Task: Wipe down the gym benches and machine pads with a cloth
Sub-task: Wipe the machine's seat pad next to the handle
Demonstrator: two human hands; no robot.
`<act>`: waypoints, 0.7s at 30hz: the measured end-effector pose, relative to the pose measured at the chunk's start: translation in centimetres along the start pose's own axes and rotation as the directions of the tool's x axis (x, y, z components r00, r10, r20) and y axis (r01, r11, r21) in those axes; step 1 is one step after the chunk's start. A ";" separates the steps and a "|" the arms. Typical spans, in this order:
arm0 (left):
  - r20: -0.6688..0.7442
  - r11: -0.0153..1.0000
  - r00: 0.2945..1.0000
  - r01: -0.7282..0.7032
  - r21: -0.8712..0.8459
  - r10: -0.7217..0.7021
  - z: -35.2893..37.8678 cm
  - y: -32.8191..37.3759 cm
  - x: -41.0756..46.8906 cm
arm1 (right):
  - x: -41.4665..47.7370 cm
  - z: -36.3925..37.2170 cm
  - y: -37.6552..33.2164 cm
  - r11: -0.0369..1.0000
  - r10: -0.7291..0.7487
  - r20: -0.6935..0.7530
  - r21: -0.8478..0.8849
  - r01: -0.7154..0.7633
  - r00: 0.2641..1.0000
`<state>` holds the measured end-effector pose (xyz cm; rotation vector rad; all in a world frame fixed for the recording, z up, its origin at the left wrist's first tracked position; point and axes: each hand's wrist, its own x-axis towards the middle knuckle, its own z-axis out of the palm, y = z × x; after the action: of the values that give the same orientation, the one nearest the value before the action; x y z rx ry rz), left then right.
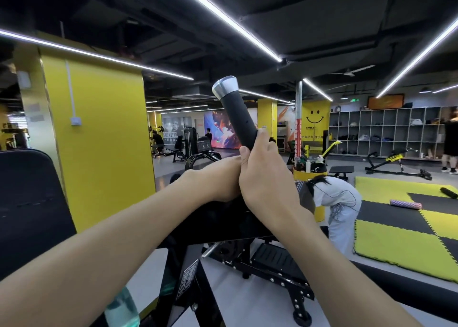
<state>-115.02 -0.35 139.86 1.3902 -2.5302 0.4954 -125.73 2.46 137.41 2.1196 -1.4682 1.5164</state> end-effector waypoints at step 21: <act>-0.878 0.990 0.478 -0.130 -0.060 0.010 10.7 -2.0 -11.8 | -4.6 3.8 -2.7 0.936 -0.353 0.154 0.049 0.350 0.923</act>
<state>-107.26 3.61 126.33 0.6577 -1.6852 0.8009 -121.32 4.41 133.00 2.4052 -1.0364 1.2586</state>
